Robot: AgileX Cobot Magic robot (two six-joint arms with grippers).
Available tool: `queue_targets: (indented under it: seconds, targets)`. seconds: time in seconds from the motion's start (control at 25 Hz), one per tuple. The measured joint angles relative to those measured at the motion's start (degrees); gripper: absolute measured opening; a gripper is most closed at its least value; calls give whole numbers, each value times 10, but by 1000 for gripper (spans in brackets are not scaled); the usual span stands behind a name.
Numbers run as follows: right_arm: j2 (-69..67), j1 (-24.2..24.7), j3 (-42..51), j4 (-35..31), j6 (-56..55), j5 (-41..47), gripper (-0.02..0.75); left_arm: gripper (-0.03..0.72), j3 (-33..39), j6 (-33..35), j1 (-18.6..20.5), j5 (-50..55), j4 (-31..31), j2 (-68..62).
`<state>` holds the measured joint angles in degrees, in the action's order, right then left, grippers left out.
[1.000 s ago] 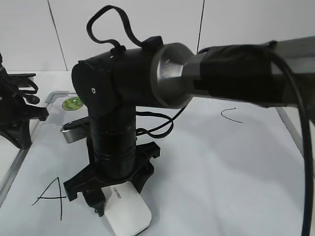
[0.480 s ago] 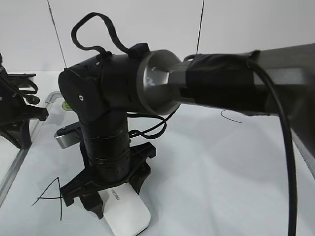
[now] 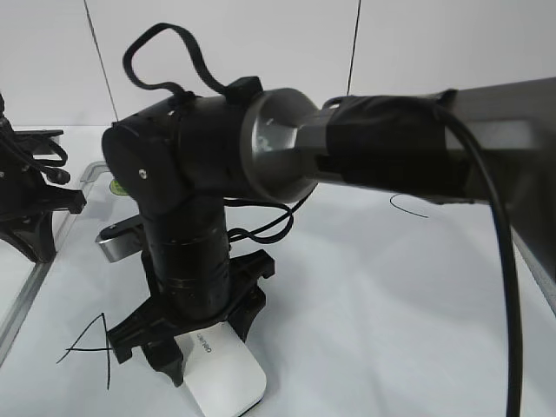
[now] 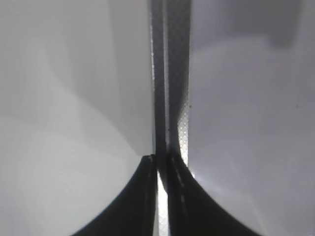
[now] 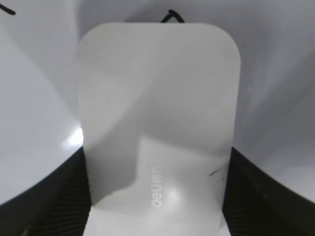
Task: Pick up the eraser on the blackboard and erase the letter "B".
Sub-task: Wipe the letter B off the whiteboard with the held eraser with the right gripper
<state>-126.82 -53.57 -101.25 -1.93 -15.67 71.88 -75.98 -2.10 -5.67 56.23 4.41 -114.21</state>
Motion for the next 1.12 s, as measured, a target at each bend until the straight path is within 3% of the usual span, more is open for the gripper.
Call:
queue_targets:
  seconds: [0.2, 0.4, 0.72, 1.12]
  targets:
    - [-3, 38, -1, -27, 2, 0, 550, 30, 0, 0, 0, -2, 0, 0]
    - [-5, 82, -7, -2, 2, -2, 549, 30, 0, 1, 0, -3, 1, 0]
    - [-16, 80, -41, 37, 13, 4, 549, 30, 0, 1, 0, -8, 1, 0]
    - [-19, 31, -44, 75, 26, -2, 549, 30, 0, 1, 0, -8, 1, 0]
